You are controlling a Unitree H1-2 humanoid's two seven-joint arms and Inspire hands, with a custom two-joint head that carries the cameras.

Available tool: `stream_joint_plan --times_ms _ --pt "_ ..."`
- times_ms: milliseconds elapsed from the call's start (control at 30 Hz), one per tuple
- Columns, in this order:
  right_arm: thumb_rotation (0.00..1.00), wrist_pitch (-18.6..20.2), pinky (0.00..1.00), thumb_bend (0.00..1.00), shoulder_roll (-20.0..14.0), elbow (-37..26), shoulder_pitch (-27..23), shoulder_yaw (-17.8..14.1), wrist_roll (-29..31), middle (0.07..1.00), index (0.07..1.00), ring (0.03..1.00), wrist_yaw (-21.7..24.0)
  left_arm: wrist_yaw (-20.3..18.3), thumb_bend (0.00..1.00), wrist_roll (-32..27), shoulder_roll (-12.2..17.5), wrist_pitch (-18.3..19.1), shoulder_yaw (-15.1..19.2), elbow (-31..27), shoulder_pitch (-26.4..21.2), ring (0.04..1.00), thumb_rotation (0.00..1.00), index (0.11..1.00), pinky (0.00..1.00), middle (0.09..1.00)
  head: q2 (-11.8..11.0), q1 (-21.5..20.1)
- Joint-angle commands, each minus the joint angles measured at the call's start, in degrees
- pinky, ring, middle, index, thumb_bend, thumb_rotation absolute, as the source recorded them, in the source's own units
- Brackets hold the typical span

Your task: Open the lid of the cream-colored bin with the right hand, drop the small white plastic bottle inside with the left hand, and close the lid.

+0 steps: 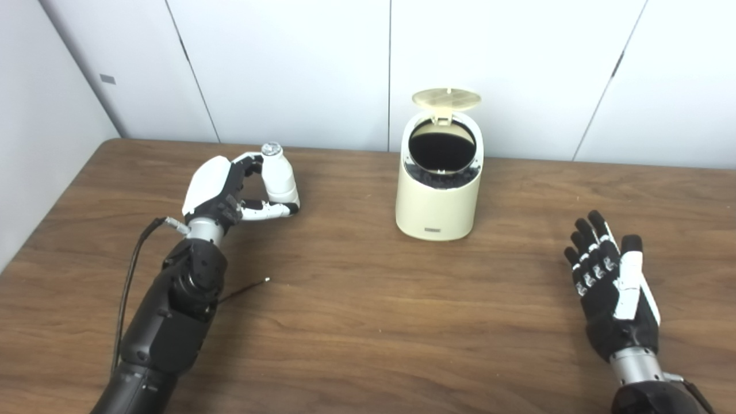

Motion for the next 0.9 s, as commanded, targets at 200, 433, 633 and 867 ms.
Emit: stream_joint_plan --times_ms 200,433,633,867 --pt "1.00 -1.66 1.00 0.63 0.16 -1.26 -1.62 0.03 0.18 0.973 0.977 1.000 0.11 0.82 0.88 -0.71 1.08 -2.21 1.10 0.37 -3.31 0.757 0.24 0.779 0.67 0.717 -0.01 -0.24" --pt "1.00 -1.23 1.00 0.63 0.39 -1.69 -1.73 0.15 -0.15 0.964 0.976 0.996 -0.37 1.19 0.83 -3.12 0.14 -3.76 2.07 2.78 -4.03 0.628 0.20 0.735 0.56 0.637 -0.20 -0.77" --pt "1.00 -1.66 1.00 0.64 0.30 -1.41 -1.56 0.20 -0.17 0.964 0.978 1.000 -0.20 1.47 0.73 -6.02 -1.33 -4.88 3.28 4.13 -4.70 0.506 0.03 0.656 0.44 0.560 -0.33 -1.16" --pt "0.99 -1.79 0.99 0.62 0.43 -1.77 -1.53 0.03 -0.68 0.950 0.969 0.993 -0.77 1.69 0.52 -9.26 -2.35 -8.35 3.94 7.03 -5.01 0.410 0.00 0.533 0.33 0.456 -0.30 -1.36"
